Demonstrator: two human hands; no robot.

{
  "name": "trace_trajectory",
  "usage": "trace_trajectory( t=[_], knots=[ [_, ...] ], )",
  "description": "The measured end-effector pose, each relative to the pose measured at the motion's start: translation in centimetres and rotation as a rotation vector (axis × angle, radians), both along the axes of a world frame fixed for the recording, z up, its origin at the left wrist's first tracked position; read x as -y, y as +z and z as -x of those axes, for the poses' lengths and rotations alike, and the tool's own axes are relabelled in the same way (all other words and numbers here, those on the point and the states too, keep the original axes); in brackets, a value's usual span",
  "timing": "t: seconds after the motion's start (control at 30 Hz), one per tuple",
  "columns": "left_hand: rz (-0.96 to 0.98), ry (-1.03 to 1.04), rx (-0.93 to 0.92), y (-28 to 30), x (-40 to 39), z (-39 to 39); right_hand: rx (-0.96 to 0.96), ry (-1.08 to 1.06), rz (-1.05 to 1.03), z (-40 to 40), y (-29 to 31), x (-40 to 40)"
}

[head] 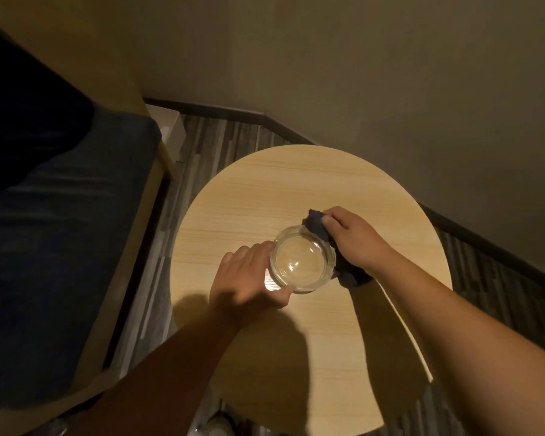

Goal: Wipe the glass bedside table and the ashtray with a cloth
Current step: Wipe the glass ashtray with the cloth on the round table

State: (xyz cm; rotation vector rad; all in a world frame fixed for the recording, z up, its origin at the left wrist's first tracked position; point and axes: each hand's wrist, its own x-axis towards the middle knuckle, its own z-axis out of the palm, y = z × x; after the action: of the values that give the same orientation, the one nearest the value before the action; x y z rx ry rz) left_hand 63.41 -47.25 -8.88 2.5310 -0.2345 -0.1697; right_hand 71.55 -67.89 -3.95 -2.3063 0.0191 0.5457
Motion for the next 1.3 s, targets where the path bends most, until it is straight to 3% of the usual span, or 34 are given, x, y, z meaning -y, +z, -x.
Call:
trace_trajectory(
  t=[0.13,0.3,0.53,0.67,0.73,0.87,0.93,1.0,1.07,1.13,1.2,1.3],
  knots=[
    [-0.041,0.016,-0.001,0.0,0.3,0.0,0.077,0.105,0.067,0.6,-1.0,-0.1],
    [-0.097,0.021,0.339,-1.1,0.8,1.2,0.142,-0.178,0.085,4.5,-2.6,-0.4],
    [-0.123,-0.074,0.399,-1.9,0.1,1.0,0.142,-0.571,-0.065,9.2,-3.2,-2.3],
    [-0.119,0.081,0.45,-1.9,1.5,1.9,0.084,-0.736,-0.107,12.0,-2.9,-4.5],
    [-0.102,0.139,0.355,-1.4,2.4,2.8,0.035,-0.782,-0.141,11.8,-2.5,-5.1],
    [0.137,0.18,0.072,0.4,2.9,5.3,0.044,-0.527,-0.008,9.1,-1.8,-2.5],
    [0.21,0.159,0.096,1.6,2.2,5.1,0.062,-0.297,0.131,7.0,-1.4,-0.7],
    [0.041,0.098,0.246,2.4,1.5,2.6,0.085,-0.064,0.238,4.6,-0.8,0.6],
    [-0.076,0.103,0.139,3.8,1.4,-1.4,0.087,0.151,0.266,2.1,0.0,1.2],
    [-0.313,-0.02,0.041,3.8,2.0,-4.2,0.074,0.32,0.252,-0.1,0.8,1.2],
    [-0.447,-0.126,0.032,3.4,2.7,-5.0,0.064,0.423,0.233,-1.4,1.4,1.2],
    [-0.457,-0.051,0.066,2.5,3.3,-4.3,0.057,0.396,0.158,-0.9,1.6,1.3]
  ],
)
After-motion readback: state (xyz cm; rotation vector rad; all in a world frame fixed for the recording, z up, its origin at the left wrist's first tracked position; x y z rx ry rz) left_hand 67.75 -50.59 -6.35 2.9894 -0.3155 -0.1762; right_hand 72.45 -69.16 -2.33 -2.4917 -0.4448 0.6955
